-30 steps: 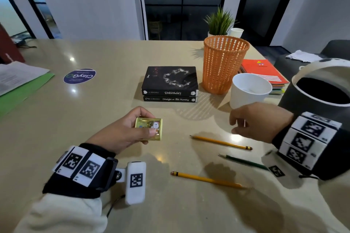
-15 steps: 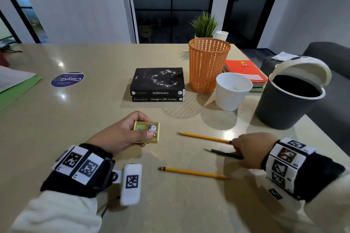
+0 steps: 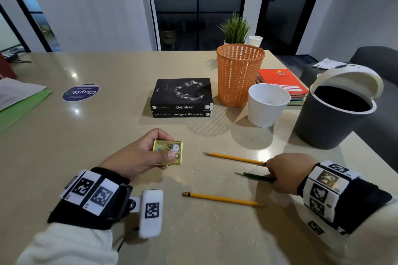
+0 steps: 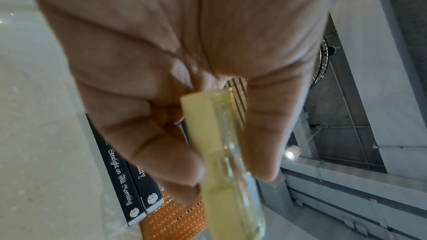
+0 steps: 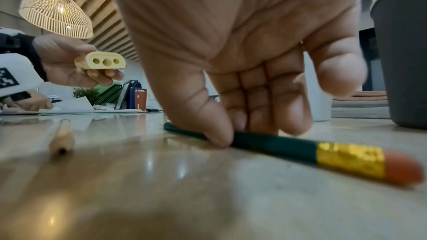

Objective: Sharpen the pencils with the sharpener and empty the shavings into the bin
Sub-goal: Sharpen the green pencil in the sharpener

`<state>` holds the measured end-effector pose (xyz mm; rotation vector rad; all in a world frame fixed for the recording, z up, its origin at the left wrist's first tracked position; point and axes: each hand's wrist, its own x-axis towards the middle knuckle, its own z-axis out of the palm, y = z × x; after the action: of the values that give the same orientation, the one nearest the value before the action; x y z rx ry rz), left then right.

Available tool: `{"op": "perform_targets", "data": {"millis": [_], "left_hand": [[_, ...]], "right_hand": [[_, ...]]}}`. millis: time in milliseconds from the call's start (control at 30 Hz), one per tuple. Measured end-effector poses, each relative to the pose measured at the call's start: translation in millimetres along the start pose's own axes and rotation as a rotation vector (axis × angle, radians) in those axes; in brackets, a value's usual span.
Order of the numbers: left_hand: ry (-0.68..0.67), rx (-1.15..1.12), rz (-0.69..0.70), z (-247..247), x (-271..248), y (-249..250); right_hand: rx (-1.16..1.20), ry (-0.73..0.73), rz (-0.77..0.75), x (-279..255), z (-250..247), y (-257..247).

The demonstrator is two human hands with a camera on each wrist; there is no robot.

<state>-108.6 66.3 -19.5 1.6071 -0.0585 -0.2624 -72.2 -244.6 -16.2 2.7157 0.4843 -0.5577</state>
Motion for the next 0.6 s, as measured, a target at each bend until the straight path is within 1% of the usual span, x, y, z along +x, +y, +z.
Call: {"op": "perform_targets", "data": {"millis": [100,333,433,533,600], "left_hand": [[-0.009,-0.007,-0.012,0.8,-1.3,-0.2],[0.003,-0.066,-0.010,3.3,-5.0,1.5],[-0.003,-0.095,-0.002,4.4,-2.4,1.4],[0.055,-0.159,0.001,9.4,0.8,1.8],[0.088,-0.206,-0.001,10.1,0.6,2.5]], "right_hand": [[0.032,0.075,-0.022,-3.8,-2.9,-1.9],[0.189,0.385,-0.109,-28.9,-16.7,-5.5],[0.340,0.451,-0.174,-30.2,-26.3,-5.6],[0.550,0.569,-0.163,-24.7,-31.5,-7.1],[0.688,0.645,-0.189,-21.5,-30.8,-9.0]]}}
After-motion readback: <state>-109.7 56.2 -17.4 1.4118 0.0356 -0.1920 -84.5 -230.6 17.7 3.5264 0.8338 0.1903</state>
